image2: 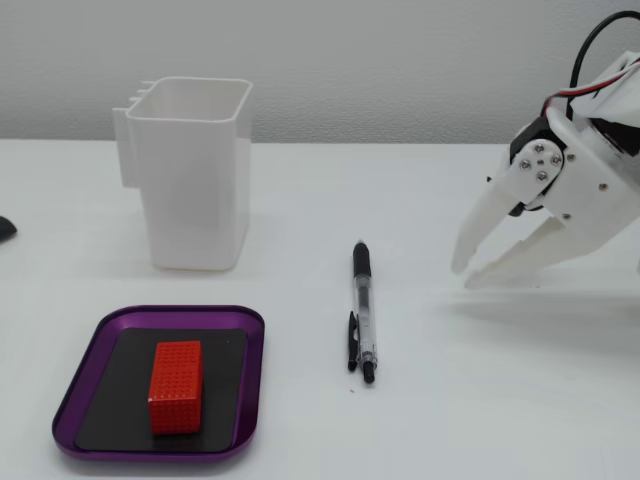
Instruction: Pick up the pen and put it in the pen holder.
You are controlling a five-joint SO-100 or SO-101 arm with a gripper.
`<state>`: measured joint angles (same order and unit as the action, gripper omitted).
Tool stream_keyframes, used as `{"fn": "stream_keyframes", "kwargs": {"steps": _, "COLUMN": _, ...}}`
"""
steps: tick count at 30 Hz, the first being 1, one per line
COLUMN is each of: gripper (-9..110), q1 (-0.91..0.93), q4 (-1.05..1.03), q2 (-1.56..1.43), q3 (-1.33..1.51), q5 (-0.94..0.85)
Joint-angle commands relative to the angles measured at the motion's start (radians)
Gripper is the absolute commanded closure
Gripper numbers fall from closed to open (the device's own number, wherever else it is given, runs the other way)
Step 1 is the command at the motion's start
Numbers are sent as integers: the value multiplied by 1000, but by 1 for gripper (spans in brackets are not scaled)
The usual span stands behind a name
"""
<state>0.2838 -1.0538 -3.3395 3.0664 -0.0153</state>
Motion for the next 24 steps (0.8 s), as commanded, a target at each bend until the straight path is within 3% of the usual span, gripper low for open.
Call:
{"fn": "stream_keyframes", "kwargs": {"steps": 1, "gripper": 101, "q1": 20, "q4": 81, "q2": -29, "q3": -66, "q5": -21}}
{"fn": "stream_keyframes", "kwargs": {"steps": 8, "gripper": 97, "q1": -97, "q4": 6, "q2": 129, "q3": -331, "q5": -95}}
{"fn": "stream_keyframes", "kwargs": {"steps": 14, "gripper": 87, "q1": -184, "q4": -11, "q2": 572, "q3": -572, "q5": -92}}
{"fn": "stream_keyframes", "kwargs": {"steps": 24, "gripper": 86, "q1": -176, "q4": -5, "q2": 1269, "q3": -919, "q5": -94}}
